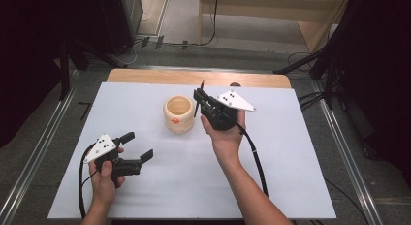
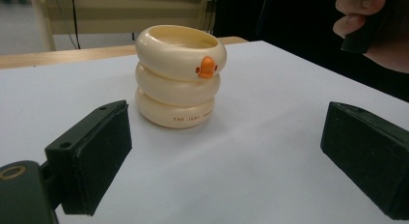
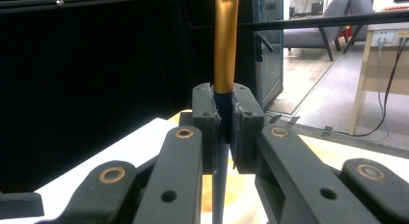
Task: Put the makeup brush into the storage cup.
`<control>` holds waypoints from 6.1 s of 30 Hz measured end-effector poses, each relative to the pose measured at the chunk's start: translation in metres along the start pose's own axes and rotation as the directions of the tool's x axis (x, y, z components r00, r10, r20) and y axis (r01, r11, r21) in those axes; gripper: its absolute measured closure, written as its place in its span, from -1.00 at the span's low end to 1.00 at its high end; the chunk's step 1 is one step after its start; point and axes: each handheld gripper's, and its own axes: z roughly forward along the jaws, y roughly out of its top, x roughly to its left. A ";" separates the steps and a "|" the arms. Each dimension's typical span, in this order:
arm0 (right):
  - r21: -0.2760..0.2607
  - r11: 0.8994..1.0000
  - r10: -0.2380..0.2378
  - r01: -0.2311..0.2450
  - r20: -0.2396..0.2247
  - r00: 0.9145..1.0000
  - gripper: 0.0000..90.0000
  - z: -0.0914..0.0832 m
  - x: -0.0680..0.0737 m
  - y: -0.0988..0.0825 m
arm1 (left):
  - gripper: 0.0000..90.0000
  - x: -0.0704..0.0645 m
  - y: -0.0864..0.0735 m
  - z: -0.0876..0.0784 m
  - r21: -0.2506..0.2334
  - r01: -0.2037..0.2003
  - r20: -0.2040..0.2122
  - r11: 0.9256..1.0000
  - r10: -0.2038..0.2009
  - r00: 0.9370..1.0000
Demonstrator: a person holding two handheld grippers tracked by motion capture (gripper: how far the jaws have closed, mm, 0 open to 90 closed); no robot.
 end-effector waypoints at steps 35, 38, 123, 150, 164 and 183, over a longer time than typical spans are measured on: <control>-0.002 1.000 -0.022 0.022 -0.009 1.000 0.86 0.036 0.010 0.014 | -1.00 -0.003 0.001 0.000 -0.007 -0.002 -0.014 1.000 0.002 1.000; 0.003 1.000 -0.022 0.022 -0.006 1.000 0.86 0.039 0.011 0.015 | -1.00 -0.002 0.000 0.000 -0.006 -0.001 -0.013 1.000 0.001 1.000; 0.251 0.964 -0.087 0.084 0.000 0.996 -0.92 0.002 -0.028 -0.052 | -1.00 -0.004 0.000 0.003 0.007 -0.008 -0.009 1.000 0.008 1.000; 0.233 0.970 -0.079 0.072 0.022 0.997 -1.00 -0.046 -0.051 -0.068 | -1.00 -0.005 -0.002 0.005 0.019 -0.017 -0.010 1.000 0.017 1.000; 0.234 0.971 -0.062 0.050 0.045 0.997 -1.00 -0.072 -0.065 -0.080 | -1.00 -0.005 -0.004 0.005 0.020 -0.017 -0.015 1.000 0.018 1.000; 0.228 0.973 -0.054 0.034 0.082 0.995 -1.00 -0.118 -0.088 -0.092 | -1.00 -0.006 -0.006 0.006 0.023 -0.024 -0.016 0.999 0.024 1.000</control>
